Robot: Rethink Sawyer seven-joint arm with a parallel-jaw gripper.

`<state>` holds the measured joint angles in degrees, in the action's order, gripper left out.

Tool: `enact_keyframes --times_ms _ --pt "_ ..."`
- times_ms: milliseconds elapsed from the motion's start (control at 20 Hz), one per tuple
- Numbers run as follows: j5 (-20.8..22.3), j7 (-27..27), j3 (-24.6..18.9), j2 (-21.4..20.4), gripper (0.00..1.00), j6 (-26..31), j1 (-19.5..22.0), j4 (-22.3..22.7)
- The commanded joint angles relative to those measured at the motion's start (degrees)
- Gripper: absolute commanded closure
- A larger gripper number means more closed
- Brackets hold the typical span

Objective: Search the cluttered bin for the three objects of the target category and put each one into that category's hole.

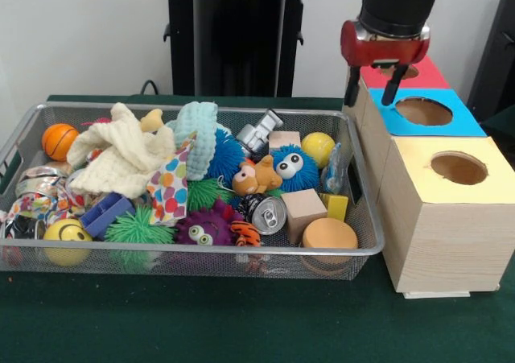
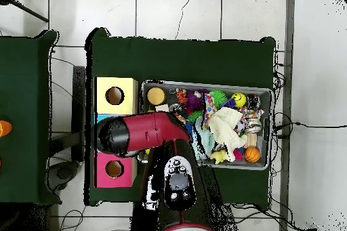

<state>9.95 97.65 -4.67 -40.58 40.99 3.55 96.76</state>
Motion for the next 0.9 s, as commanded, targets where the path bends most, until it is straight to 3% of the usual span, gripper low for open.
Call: enact_keyframes --times_ms 50,450,900 --pt "-0.4 0.9 -4.1 8.0 0.0 -3.0 6.9 -0.8" --pt "1.5 2.0 -4.6 8.3 0.0 -5.3 8.4 1.0" --pt "0.1 7.0 -3.7 8.2 0.0 -9.3 6.1 4.4"
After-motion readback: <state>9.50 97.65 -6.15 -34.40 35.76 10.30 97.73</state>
